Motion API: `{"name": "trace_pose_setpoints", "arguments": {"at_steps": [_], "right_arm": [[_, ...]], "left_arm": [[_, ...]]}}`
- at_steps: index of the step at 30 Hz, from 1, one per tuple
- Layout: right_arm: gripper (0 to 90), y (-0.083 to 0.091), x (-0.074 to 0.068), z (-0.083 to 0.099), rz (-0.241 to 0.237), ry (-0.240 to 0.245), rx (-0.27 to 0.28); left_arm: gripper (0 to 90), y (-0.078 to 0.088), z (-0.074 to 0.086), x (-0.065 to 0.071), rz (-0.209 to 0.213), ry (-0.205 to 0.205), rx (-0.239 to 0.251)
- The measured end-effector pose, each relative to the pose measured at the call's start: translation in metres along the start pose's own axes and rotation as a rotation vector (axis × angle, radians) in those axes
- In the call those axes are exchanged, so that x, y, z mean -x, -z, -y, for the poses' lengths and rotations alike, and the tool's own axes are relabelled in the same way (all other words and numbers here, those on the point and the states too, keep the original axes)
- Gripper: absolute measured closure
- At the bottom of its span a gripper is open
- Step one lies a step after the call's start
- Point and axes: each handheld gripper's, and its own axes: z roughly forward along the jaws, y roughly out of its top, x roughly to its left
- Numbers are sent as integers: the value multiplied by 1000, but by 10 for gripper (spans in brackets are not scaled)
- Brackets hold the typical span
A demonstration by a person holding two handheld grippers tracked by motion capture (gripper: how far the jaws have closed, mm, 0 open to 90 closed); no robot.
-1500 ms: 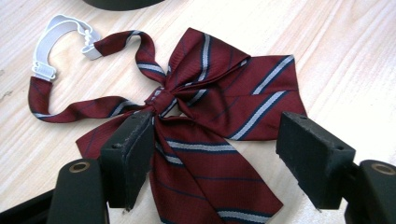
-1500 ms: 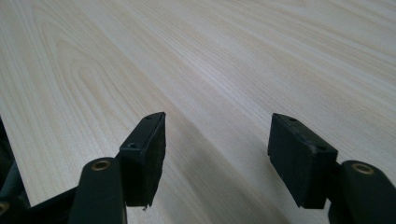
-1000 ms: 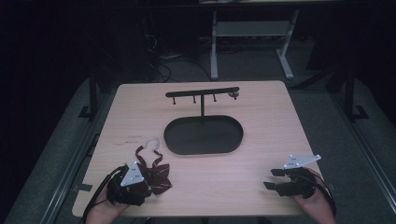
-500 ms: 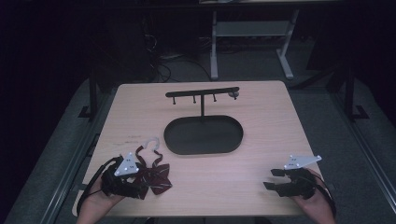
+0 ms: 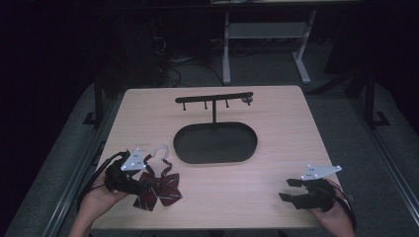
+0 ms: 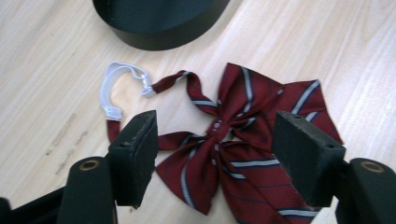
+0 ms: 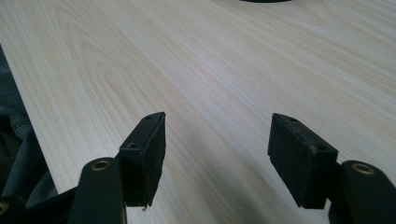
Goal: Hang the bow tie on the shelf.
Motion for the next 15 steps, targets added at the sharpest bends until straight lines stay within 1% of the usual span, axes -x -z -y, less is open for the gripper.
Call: {"name": "trace_pose_setpoints", "arguments": {"at_steps": [1, 2, 3, 4, 7, 8, 11, 13, 14, 15], "right_arm": [[364, 0, 1, 1, 3, 5, 1], [364, 0, 1, 1, 3, 5, 1], [364, 1, 1, 1, 4, 1, 1], [364, 0, 1, 1, 4, 2, 2], [364, 0, 1, 1, 4, 0, 0], [364, -1, 2, 1, 4, 0, -2], [364, 0, 2, 1, 2, 2, 3], [364, 0, 2, 1, 2, 1, 3], [364, 0, 2, 1, 2, 1, 3], [364, 0, 2, 1, 2, 6, 3]], "left_arm": [[328, 0, -3, -5, 1, -3, -11], [330, 0, -3, -5, 1, -3, -11], [331, -1, -6, -11, -4, -7, -15], [331, -1, -7, -13, -3, -7, -15], [334, -4, -10, -19, 5, -7, -24], [334, -4, -10, -19, 5, -7, -24], [339, -9, -10, -25, 22, -5, -34], [340, -11, -10, -29, 27, 0, -43], [339, -11, -10, -29, 27, 0, -43], [339, -12, -10, -33, 30, 6, -43]]}}
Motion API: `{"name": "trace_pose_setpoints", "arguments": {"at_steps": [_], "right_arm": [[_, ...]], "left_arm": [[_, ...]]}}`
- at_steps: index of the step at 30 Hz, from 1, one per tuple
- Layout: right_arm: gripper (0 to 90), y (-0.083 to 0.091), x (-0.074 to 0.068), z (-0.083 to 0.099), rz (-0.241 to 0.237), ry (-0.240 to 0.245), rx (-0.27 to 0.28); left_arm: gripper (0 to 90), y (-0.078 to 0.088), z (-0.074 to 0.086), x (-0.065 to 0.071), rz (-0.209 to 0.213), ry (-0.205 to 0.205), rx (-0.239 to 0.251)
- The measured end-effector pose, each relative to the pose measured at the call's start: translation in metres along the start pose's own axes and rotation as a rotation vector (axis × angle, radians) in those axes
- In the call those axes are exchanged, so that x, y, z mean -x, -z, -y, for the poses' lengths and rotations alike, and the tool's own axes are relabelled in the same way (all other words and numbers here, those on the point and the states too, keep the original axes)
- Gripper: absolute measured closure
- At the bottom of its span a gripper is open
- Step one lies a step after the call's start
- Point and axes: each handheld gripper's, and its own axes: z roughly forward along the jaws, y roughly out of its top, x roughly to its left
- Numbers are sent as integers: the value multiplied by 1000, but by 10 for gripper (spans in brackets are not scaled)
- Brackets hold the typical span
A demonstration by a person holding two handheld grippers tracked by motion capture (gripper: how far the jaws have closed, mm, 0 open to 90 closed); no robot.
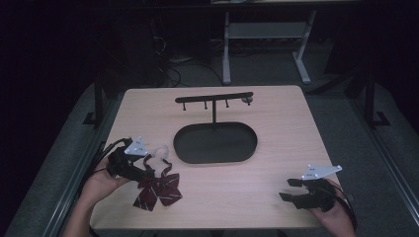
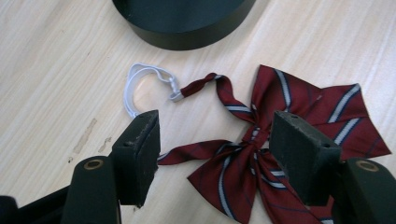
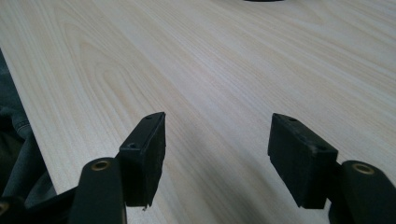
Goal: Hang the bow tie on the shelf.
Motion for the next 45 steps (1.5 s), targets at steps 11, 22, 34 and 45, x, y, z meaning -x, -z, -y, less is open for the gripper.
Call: {"name": "trace_pose_setpoints", "arguments": {"at_steps": [11, 22, 34, 45], "right_arm": [[364, -1, 0, -1, -3, -9, -8], [364, -1, 0, 0, -3, -5, -7], [364, 0, 0, 0, -3, 0, -4], [364, 0, 0, 0, -3, 1, -3]], "left_arm": [[382, -14, -4, -22, 28, 17, -44], [421, -25, -4, -40, 36, 47, -65], [525, -39, -1, -59, 60, 98, -99], [577, -55, 1, -68, 75, 140, -142]]}}
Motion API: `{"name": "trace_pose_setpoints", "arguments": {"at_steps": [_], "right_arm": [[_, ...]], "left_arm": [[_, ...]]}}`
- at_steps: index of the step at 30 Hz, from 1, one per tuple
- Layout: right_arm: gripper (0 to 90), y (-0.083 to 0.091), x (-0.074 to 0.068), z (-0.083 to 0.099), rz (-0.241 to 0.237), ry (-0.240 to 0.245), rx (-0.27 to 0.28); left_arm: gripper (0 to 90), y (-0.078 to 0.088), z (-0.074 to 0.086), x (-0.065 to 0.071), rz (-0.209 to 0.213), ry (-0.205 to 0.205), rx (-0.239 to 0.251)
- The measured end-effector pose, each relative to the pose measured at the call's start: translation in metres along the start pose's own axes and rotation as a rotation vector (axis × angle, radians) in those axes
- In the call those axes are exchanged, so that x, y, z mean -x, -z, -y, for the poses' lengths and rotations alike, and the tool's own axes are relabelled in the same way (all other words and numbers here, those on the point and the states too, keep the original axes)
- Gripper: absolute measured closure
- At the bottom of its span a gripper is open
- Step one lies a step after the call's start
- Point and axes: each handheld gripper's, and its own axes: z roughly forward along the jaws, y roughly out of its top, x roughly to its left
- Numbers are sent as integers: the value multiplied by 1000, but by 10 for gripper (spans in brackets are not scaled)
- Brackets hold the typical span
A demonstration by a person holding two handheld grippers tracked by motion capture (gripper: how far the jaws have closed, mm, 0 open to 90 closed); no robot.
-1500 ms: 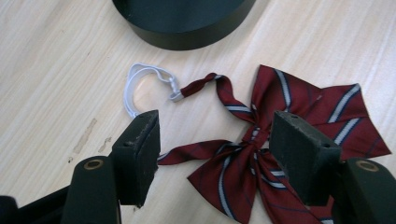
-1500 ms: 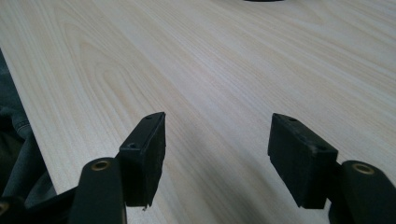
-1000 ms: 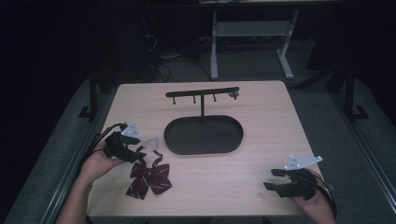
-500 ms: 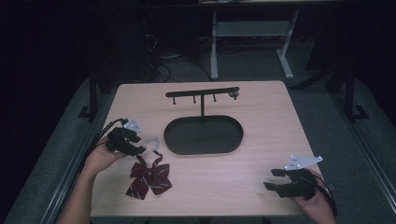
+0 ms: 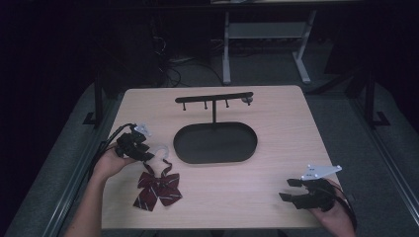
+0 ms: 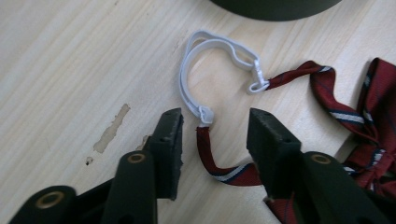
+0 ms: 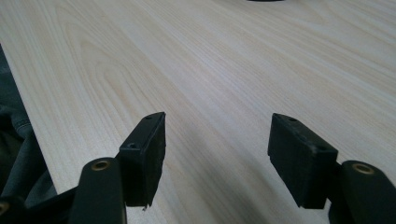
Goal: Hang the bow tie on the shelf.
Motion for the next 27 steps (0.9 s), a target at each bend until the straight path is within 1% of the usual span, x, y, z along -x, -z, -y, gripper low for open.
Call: {"name": "trace_pose_setpoints", "arguments": {"at_steps": [1, 2, 6, 7, 9, 15, 17, 24, 27], "right_arm": [[364, 0, 0, 0, 0, 0, 0], [364, 0, 0, 0, 0, 0, 0], [364, 1, 0, 0, -1, -1, 3], [364, 0, 0, 0, -1, 0, 2], [364, 0, 0, 0, 0, 1, 1], [364, 1, 0, 0, -2, -1, 4], [364, 1, 0, 0, -1, 0, 3], [364, 1, 0, 0, -1, 0, 4], [364, 1, -1, 0, 0, 0, 6]], "left_arm": [[592, -3, 0, -2, 10, 7, -8], [602, -3, 0, -2, 10, 7, -8], [638, -8, 0, -4, 17, 9, -32], [644, -9, 0, -4, 12, 8, -39], [656, -11, 0, -5, 26, 24, -43], [681, -18, -1, -6, 22, 14, -72], [710, -19, -1, -7, 24, 9, -80], [743, -21, -1, -7, 31, 3, -91], [797, -21, -1, -7, 36, -1, -94]]}}
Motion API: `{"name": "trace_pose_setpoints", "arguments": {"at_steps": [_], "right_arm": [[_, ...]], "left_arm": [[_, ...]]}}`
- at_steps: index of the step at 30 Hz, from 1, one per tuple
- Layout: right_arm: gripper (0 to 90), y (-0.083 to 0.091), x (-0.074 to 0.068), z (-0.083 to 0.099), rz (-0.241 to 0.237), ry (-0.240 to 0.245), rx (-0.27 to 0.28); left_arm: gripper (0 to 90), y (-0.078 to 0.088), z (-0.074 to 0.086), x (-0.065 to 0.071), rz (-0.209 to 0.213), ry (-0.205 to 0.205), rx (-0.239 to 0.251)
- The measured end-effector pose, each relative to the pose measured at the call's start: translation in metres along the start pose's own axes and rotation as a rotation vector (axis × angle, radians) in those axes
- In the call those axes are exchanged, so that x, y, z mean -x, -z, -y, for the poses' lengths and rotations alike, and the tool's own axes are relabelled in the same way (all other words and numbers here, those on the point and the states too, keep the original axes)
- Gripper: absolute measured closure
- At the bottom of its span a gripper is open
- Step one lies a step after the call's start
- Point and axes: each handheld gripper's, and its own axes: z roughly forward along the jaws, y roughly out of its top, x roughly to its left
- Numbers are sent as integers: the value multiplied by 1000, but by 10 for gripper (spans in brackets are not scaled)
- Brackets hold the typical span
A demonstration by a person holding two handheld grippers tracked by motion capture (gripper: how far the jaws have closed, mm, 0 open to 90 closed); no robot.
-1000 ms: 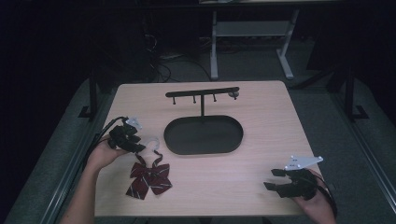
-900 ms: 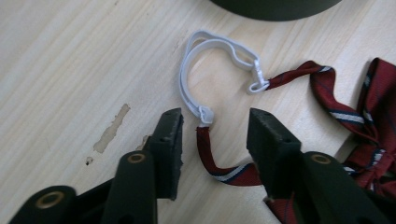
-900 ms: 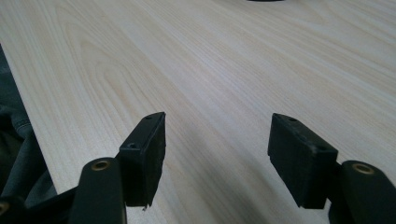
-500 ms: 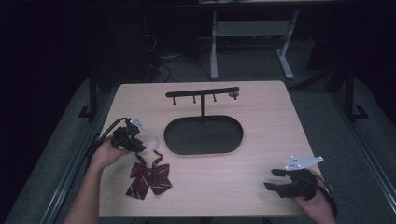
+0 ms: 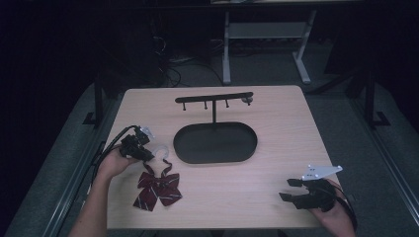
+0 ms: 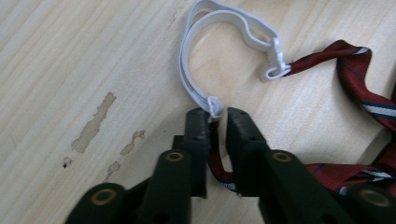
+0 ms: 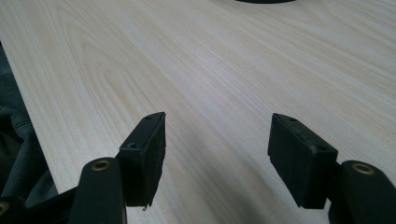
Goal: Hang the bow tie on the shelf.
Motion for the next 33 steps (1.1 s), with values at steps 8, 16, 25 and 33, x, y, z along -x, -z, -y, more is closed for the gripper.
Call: {"name": "trace_pose_setpoints", "arguments": {"at_steps": [8, 16, 25, 33], "right_arm": [[364, 0, 0, 0, 2, -2, -1], [364, 0, 0, 0, 0, 2, -2], [364, -1, -1, 0, -1, 2, -2], [364, -1, -1, 0, 2, -4, -4]], "left_arm": [[872, -1, 1, 1, 7, -8, -3], [878, 4, 4, 4, 4, -19, 3], [880, 12, 6, 11, 3, -44, 18], [880, 19, 6, 17, -3, -65, 11]]}}
